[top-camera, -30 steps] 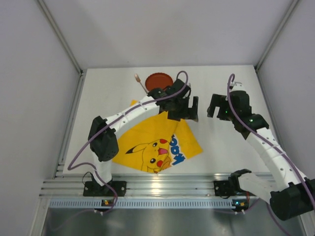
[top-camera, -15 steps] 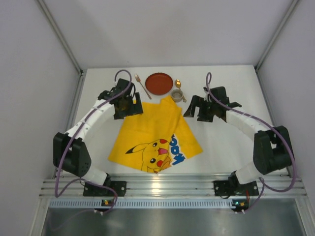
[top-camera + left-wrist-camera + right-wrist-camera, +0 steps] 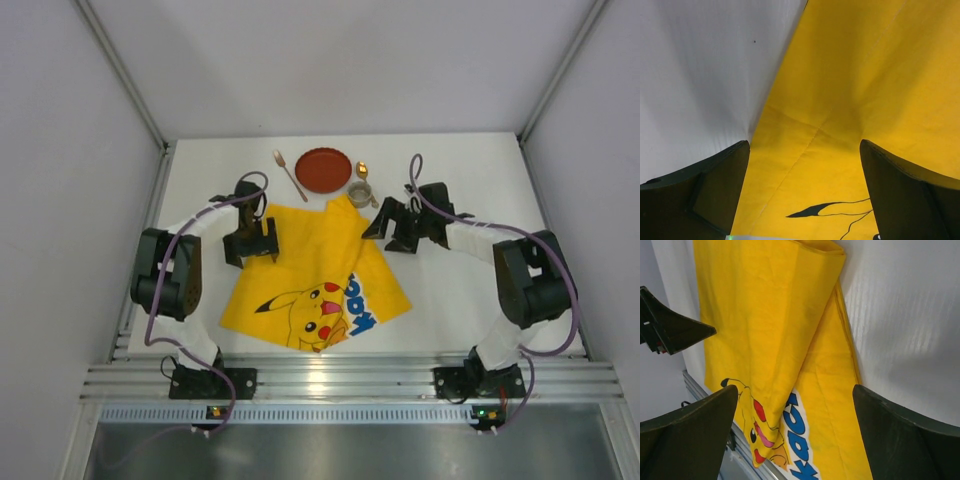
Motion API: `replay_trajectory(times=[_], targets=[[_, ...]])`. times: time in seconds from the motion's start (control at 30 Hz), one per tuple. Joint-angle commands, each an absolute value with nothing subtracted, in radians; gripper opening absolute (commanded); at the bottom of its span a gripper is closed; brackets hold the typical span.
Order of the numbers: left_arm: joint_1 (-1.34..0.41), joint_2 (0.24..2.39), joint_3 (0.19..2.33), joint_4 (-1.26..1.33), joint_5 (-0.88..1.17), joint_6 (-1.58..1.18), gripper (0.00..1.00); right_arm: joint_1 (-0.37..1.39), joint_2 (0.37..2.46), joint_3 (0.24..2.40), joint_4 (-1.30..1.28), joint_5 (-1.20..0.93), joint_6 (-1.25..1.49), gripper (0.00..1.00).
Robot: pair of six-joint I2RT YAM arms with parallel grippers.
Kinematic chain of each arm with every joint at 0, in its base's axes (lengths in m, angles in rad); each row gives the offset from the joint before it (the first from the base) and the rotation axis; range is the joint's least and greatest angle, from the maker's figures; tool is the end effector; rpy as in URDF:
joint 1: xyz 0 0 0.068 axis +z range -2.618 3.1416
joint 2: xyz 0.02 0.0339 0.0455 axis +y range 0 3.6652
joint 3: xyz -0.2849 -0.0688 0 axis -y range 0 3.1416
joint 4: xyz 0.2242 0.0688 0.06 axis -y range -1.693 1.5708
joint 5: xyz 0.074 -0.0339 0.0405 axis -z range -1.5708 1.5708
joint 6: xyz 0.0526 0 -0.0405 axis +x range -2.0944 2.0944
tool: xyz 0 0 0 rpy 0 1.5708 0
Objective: Set the dinner table for one person
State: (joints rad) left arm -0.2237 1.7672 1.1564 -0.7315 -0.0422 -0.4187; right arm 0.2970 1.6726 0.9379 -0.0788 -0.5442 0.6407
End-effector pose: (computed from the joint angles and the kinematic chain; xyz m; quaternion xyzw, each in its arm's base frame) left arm 0.3148 -0.0693 0.1902 -0.0991 0.9883 -0.0161 0.1148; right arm 0.3146 0.1247 0.2047 0.0552 0.8988 0.3837 0.2048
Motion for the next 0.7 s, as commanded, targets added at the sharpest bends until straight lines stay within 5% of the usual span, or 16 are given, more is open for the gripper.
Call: replay_trajectory(times=[0.0,0.2,0.4,0.43,0.67], targets=[[-0.222,1.801,1.152,-0.664,-0.008,-0.393,0.95,0.296,1.713,0.916,0.028,-0.565,0.666,0.98],[-0.221,1.833,1.138,-0.637,0.05,-0.414,0.74,0.321,1.767,0.877,0.086,-0.578,0.68,0.96],[-0.215,1.845,1.12,-0.612,0.092,-0.425,0.12,0.35,1.818,0.88,0.115,-0.61,0.687,0.81],[-0.215,1.844,1.118,-0.611,0.091,-0.423,0.01,0.356,1.824,0.887,0.117,-0.624,0.689,0.68],[-0.161,1.827,1.08,-0.589,0.129,-0.428,0.0,0.357,1.818,0.894,0.107,-0.652,0.67,0.09]])
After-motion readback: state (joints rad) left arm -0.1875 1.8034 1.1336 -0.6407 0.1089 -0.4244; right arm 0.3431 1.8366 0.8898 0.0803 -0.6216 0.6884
